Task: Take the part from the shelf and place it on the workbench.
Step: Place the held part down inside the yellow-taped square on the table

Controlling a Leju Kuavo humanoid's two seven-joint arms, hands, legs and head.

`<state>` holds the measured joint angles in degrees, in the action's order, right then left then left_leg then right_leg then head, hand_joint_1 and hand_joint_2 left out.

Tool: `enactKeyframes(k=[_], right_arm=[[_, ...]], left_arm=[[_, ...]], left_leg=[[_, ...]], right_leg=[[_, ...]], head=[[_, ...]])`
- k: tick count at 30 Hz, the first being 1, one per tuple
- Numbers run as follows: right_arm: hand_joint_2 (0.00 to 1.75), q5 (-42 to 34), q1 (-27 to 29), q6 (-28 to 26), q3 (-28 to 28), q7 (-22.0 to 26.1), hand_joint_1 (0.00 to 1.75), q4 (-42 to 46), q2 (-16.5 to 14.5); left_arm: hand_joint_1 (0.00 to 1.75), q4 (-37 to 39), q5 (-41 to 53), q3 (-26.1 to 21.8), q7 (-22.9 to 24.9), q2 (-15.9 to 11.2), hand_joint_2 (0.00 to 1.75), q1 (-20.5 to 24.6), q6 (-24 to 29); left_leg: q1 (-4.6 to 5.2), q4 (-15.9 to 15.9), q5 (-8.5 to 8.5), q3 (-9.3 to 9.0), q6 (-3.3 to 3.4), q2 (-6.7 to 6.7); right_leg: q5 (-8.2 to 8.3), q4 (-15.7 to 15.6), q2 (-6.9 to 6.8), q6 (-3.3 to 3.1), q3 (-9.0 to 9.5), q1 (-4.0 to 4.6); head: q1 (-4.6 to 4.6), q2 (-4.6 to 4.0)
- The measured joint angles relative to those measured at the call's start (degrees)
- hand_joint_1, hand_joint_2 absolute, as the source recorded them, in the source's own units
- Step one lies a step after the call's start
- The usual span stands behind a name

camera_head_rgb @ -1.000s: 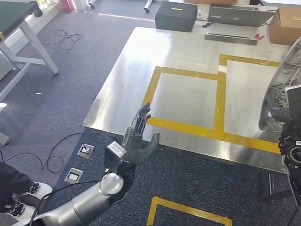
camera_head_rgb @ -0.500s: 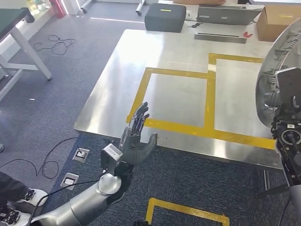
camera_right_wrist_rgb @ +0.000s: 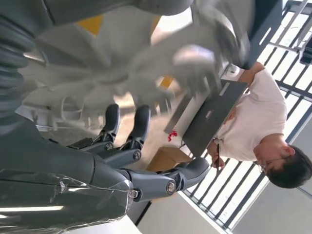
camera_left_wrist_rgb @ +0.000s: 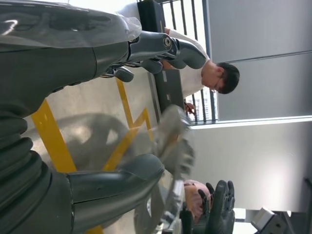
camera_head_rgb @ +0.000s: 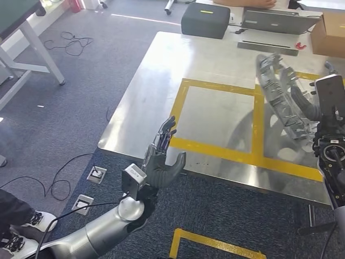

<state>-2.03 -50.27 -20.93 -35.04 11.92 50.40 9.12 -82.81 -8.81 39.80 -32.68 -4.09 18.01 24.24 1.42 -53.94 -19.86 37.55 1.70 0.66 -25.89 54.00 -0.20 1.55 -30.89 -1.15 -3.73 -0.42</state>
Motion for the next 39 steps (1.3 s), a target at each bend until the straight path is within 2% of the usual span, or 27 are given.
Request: enactKeyframes(k=[9,31,38,39], right_arm=[[0.00,-0.2,-0.2,0.0,-0.6,0.1,0.00,-1.4,0.0],[0.00,-1.8,-0.3,-0.3,-0.8,0.8,0.00,-3.5,0.0],[0.00,-4.8,3.8,0.0,-0.1,1.8,0.00,1.4,0.1],[0.00,-5.2,4.7,0.1,0.0,1.9,0.00,2.8,0.1]], left_arm=[[0.00,0.1,0.0,0.0,0.0,0.0,1.75,0.0,0.0],[0.00,0.1,-0.1,0.1,0.0,0.0,1.75,-0.1,0.5],[0.00,0.1,-0.2,0.1,0.0,-0.1,1.75,-0.7,1.2],[0.00,0.1,-0.2,0.1,0.0,-0.2,1.31,-0.8,1.2]], left_leg=[[-0.02,-0.1,0.01,-0.05,0.18,-0.02],[-0.24,0.0,0.02,-0.41,0.19,-0.07],[-0.24,0.0,-0.01,-0.49,0.14,-0.10],[-0.24,0.0,-0.02,-0.51,0.13,-0.10]], right_leg=[[0.12,-0.1,0.02,0.25,0.11,0.03],[0.10,-0.1,0.05,0.24,0.40,0.22],[0.09,-0.1,0.06,0.24,0.47,0.22],[0.09,-0.1,0.07,0.24,0.47,0.22]], head=[[0.01,0.00],[0.00,0.00],[0.00,0.00],[0.00,0.00]])
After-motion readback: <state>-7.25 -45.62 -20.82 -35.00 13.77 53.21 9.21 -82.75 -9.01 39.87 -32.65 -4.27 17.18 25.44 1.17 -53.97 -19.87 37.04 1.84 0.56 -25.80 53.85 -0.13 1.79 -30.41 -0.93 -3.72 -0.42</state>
